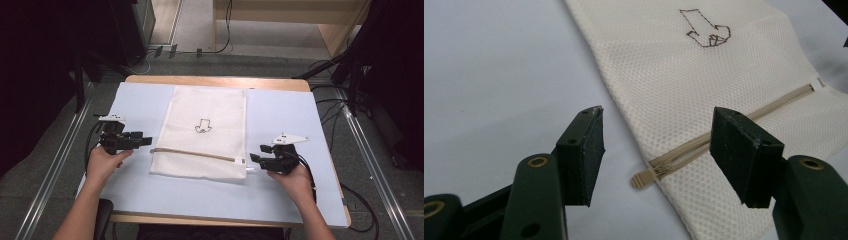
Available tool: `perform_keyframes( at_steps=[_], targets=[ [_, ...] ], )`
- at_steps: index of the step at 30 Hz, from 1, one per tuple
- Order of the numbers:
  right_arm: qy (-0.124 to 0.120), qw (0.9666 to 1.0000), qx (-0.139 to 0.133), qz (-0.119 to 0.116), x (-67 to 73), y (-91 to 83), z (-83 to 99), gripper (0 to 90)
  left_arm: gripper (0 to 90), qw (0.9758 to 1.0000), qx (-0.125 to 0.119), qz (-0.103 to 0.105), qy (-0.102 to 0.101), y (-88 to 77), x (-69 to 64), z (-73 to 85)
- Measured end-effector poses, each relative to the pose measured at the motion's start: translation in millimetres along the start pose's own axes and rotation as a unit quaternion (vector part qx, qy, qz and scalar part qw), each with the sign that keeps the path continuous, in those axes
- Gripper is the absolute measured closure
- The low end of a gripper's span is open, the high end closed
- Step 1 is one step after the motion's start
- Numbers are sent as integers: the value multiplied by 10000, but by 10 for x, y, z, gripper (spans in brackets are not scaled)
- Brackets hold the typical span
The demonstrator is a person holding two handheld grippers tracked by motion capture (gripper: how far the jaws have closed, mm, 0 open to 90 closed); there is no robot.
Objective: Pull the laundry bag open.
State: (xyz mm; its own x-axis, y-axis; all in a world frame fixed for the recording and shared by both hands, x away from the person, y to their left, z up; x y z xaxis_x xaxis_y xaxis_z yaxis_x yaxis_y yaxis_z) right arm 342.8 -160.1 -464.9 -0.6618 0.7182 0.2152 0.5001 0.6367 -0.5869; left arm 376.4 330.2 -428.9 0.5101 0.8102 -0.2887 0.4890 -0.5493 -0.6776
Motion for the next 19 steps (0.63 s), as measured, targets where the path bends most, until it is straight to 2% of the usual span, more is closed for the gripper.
perform_keyframes(
  at_steps=[5,10,19],
  targets=[
    [94,9997,-112,188,-141,-94,34,443,372,9999,-99,-112,-15,-20,55,3],
    [237,9990,-150,347,-266,-161,70,439,366,9998,-80,-149,-67,-20,88,11],
    [282,9988,-77,396,-293,-148,85,434,362,9998,-7,-172,-88,3,98,15]
  ],
)
Point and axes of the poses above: each handheld gripper's, and its own axes: y roughly forward along the jaws, z roughly out of its underside, x roughly to its left, the point moved 2 cm from there along y, roughly forward along the jaws, and after that the axes turned 2 degrees about -z, right-handed, at the moved point
